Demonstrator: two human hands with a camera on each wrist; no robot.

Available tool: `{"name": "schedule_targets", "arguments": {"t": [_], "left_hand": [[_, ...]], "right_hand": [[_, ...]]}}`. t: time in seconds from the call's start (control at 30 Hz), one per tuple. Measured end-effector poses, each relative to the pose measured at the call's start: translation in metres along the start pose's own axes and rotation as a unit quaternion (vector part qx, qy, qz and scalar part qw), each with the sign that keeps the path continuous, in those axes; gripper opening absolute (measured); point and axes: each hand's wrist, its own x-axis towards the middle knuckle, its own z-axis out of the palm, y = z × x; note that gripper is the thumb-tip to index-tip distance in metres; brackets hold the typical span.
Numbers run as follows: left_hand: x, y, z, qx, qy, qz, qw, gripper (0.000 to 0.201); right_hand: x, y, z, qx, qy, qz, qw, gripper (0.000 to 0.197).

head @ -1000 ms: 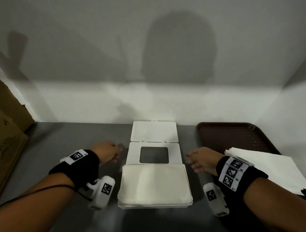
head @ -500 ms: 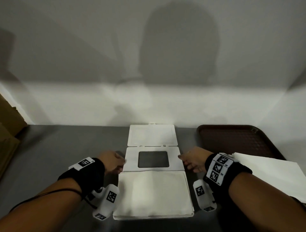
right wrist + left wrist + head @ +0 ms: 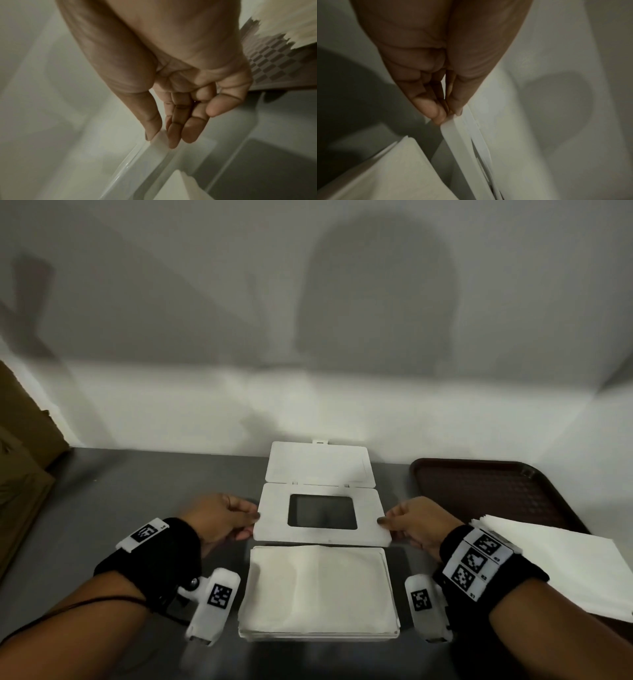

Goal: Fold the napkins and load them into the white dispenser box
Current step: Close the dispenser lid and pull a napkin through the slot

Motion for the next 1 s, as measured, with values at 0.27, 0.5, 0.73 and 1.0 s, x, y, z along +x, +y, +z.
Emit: {"name": "schedule_targets", "arguments": {"t": [0.27, 0.5, 0.73, 1.0], "left_hand": [[-0.069, -0.029, 0.009, -0.072, 0.003, 0.068, 0.995, 0.011], [-0.103, -0.079, 0.012, -0.081, 0.041, 0.075, 0.993, 0.017], [-0.103, -0.095, 0.021, -0.071, 0.037, 0.08, 0.994, 0.018], [-0.097, -0.095, 0.038, -0.086, 0.099, 0.086, 0.988, 0.009]], "right_hand": [[-0.054, 0.039, 0.012, -0.024, 0.033, -0.093, 0.995, 0.013], [-0.089, 0.058, 0.039, -0.047, 0.097, -0.139, 0.984, 0.009], [-0.098, 0.069, 0.045, -0.08, 0.144, -0.15, 0.975, 0.009], [-0.096, 0.08, 0.048, -0.081, 0.164, -0.127, 0.975, 0.009]]}}
